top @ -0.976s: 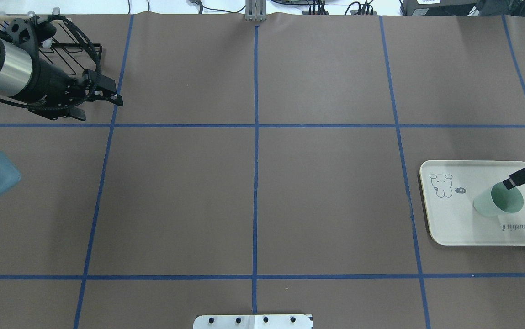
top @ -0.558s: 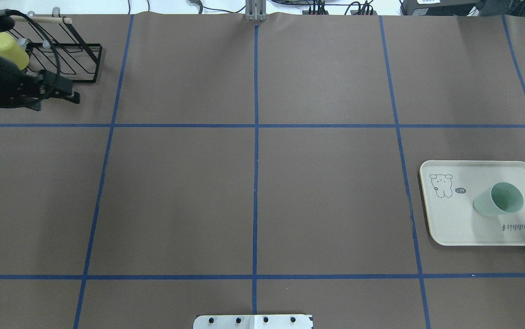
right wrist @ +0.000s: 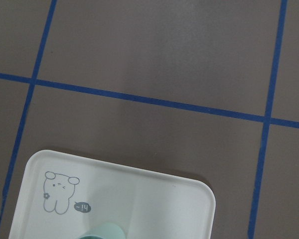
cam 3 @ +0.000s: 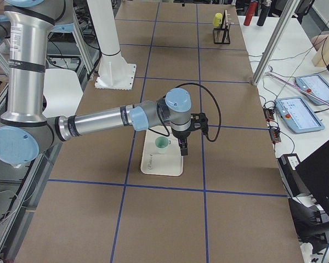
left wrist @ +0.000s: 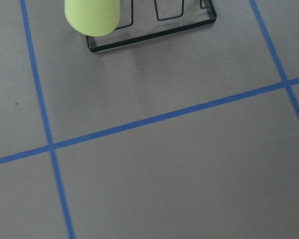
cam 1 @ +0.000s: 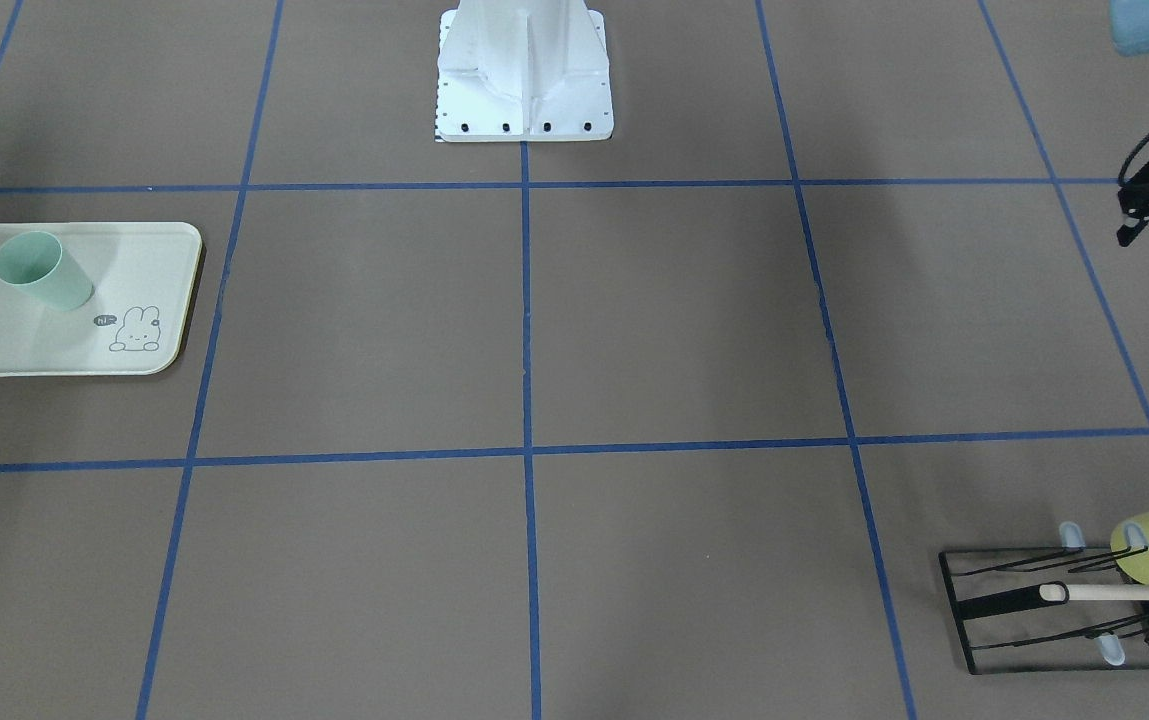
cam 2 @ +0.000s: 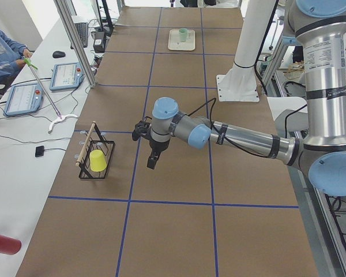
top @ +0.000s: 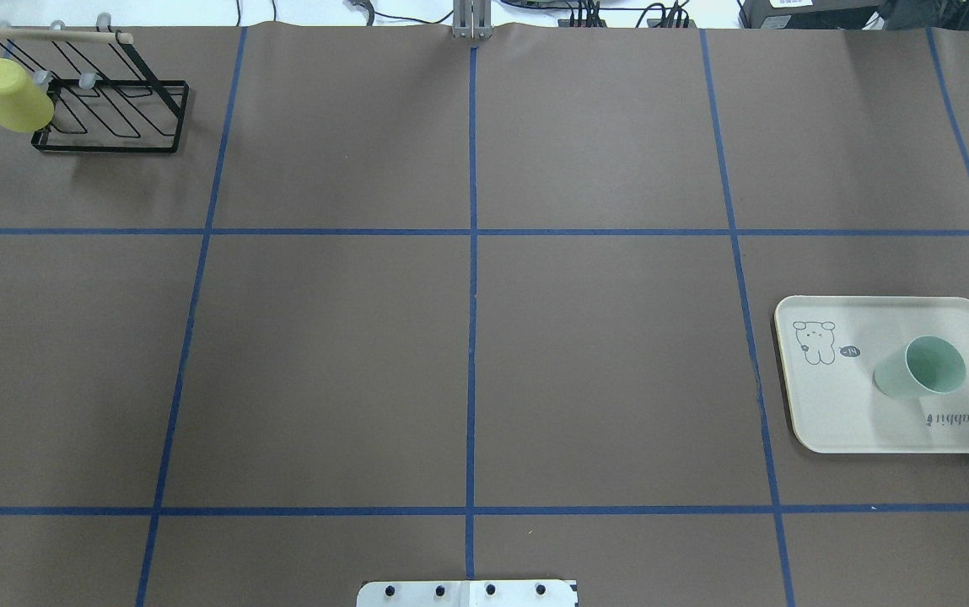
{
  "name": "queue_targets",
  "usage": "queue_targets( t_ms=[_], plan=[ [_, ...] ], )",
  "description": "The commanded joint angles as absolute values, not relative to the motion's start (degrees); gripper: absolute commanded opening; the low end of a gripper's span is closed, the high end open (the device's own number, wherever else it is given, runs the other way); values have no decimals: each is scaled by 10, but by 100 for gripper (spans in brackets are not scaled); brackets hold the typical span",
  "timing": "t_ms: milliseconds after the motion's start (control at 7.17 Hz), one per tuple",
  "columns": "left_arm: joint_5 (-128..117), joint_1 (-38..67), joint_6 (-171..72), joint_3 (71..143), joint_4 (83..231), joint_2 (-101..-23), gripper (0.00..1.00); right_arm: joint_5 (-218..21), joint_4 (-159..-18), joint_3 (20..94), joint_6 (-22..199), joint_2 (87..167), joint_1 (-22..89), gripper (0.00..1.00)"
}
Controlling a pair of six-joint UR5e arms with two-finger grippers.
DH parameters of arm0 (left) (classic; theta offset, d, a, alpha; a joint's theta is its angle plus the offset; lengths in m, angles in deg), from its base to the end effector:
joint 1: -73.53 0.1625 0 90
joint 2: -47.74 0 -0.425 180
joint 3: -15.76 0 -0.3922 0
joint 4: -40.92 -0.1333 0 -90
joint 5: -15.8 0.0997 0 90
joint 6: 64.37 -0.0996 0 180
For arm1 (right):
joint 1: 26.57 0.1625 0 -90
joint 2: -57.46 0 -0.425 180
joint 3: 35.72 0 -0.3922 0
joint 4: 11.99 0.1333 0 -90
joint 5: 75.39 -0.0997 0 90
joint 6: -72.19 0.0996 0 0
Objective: Left arm grabs green cup and hands to right arm on tray
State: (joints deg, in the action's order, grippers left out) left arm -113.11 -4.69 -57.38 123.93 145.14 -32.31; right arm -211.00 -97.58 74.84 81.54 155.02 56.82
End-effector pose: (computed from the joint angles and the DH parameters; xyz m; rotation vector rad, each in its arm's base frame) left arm 0.0199 -0.4417 0.5586 0.2624 0.7236 0.2124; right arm 0.0108 -0.4464 0.5322 0.1751 -0.8217 -0.0759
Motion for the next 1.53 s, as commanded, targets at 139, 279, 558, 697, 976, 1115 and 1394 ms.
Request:
queue_targets(
  t_ms=[139,279,558,697,976,1115,1394],
  plan=[
    [-1225,-126,-630,1167,1417,-322,100,-2105,-994,746,785,1562,592,100],
    [-1222,-127,-629,1170,1370,-335,100,-2104,-994,741,786,1563,592,100],
    [-1220,-140,-632,1175,1308,-355,100,-2104,-1008,726,785,1555,582,100],
    [-1220,-139,-632,1179,1305,-355,100,-2104,-1017,726,784,1555,577,100],
    [-1221,-148,-633,1195,1264,-356,100,-2089,-1017,723,771,1555,568,100],
    [-1221,-160,-634,1200,1263,-359,100,-2089,-1018,721,771,1555,571,100],
    [-1220,-163,-634,1211,1263,-352,100,-2089,-1038,722,764,1555,580,100]
  ],
)
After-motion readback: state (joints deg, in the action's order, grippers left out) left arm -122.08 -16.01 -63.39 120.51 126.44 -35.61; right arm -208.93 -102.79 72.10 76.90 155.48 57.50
